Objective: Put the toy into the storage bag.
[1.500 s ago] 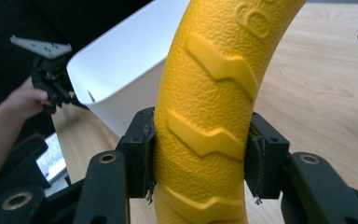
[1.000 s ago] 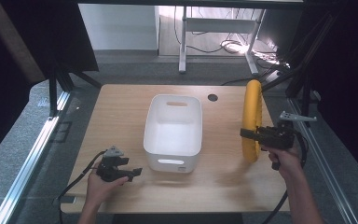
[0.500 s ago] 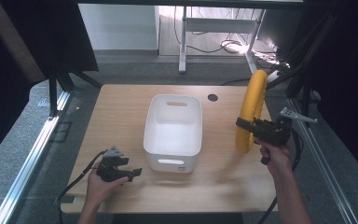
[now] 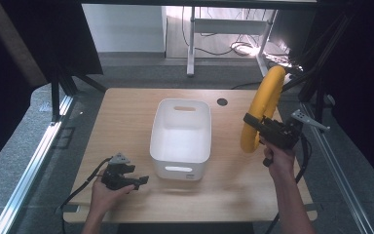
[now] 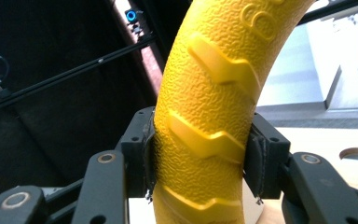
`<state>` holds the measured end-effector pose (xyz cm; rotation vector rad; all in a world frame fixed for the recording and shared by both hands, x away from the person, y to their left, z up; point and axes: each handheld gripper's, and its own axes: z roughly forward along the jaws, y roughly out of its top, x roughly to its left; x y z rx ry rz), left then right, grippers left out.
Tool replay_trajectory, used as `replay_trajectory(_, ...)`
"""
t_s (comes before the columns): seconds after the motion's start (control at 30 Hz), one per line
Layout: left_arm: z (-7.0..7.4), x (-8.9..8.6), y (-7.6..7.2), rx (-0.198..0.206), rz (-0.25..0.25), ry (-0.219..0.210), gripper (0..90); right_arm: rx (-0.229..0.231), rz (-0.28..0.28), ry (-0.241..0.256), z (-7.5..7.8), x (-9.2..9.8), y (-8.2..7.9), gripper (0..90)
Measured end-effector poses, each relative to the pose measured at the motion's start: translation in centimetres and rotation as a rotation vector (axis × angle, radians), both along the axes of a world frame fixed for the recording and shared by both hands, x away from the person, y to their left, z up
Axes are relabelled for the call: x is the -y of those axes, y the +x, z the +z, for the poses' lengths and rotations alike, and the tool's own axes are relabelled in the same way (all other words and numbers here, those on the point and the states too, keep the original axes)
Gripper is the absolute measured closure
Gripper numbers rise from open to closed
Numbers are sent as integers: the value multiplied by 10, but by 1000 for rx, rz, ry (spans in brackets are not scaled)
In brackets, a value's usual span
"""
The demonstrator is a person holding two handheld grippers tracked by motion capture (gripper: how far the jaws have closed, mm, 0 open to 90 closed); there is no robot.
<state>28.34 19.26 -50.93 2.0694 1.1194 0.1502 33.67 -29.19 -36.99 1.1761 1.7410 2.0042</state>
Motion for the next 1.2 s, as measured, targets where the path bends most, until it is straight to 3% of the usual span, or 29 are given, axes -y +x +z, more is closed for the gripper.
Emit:
replay_trajectory(0.27,0,0,0,-1,-2,2,241,66,-72,8,2,-23,-7,510)
replay_trajectory(0.5,0,0,0,2,3,1,241,125,-115,-41,3,-45,-11,509)
replay_trajectory(0.73,0,0,0,0,-1,4,240,160,-139,-63,5,-63,-14,508)
replay_trajectory(1.03,0,0,0,0,0,6,240,244,-165,-106,19,-86,-25,507)
replay_trajectory(1.2,0,-1,0,1,0,4,241,268,-162,-114,26,-93,-28,507)
